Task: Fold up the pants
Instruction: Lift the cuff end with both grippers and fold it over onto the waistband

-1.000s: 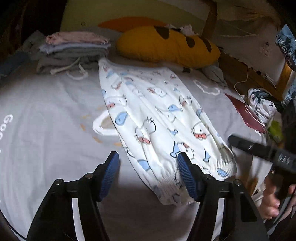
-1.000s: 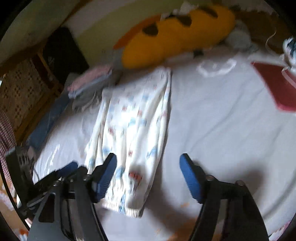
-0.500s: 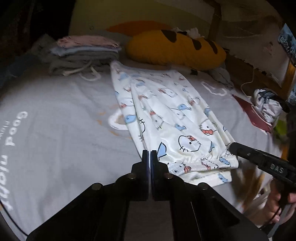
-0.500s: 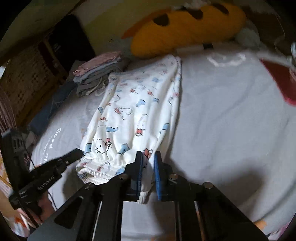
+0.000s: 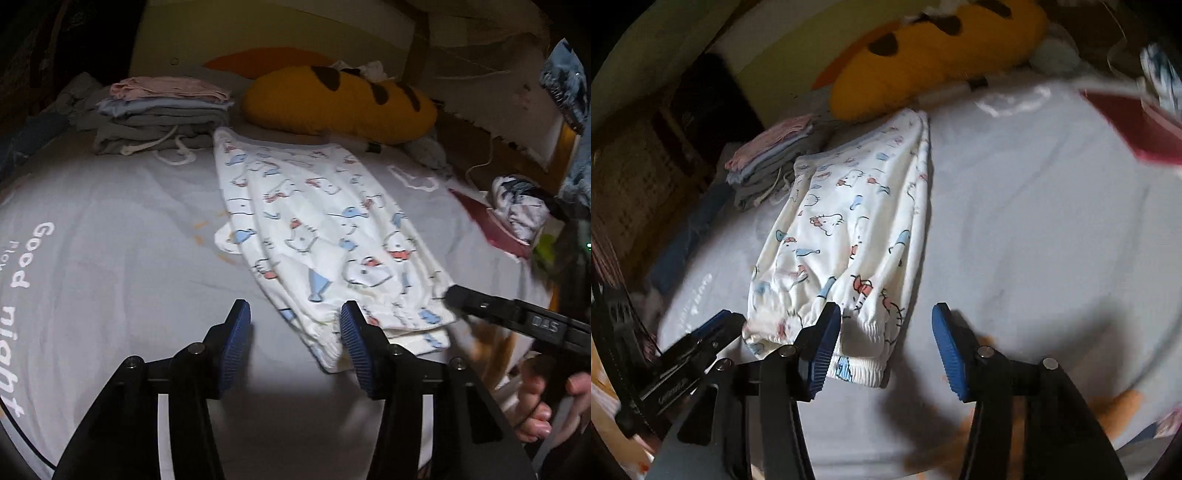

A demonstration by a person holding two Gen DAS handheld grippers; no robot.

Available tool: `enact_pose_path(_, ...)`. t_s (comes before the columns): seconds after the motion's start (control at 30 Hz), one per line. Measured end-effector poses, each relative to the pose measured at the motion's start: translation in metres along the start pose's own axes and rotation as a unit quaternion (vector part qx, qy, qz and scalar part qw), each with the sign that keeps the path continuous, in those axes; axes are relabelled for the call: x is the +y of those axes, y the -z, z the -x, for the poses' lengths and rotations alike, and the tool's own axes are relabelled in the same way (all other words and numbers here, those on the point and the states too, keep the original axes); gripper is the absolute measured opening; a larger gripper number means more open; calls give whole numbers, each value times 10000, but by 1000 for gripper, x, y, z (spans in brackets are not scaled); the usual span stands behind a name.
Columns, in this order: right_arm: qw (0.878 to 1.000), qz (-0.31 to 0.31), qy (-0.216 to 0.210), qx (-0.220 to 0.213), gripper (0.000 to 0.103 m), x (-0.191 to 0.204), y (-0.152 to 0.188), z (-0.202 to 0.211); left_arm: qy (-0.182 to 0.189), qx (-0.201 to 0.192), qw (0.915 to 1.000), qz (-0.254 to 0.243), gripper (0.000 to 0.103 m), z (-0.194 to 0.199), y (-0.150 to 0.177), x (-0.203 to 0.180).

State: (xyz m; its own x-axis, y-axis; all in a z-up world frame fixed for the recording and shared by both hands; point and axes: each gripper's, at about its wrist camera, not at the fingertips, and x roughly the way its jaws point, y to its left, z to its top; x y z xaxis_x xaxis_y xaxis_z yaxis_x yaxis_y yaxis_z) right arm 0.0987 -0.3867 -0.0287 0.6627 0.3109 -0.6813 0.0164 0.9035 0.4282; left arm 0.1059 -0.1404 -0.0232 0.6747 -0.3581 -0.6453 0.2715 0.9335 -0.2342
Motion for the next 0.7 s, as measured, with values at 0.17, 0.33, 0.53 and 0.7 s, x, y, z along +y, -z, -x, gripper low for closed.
enact_pose_path(0.17,9961,-463,-661,359,53,-10,-2,-15,453,282,9984,207,50,-11,3,1)
enact_pose_path(0.33,9934,-426,-775,728,40,-5,1,-33,760,558,9949,345,37,-29,14,-1)
enact_pose_path(0.53,9960,-161,-681,552,13,10,6,-29,750,354,9964,153,17,-19,15,-11)
enact_pose_path(0.7,9957,49,-859,346,12,31,29,-6,237,201,9995,-5,14,9,25,-12)
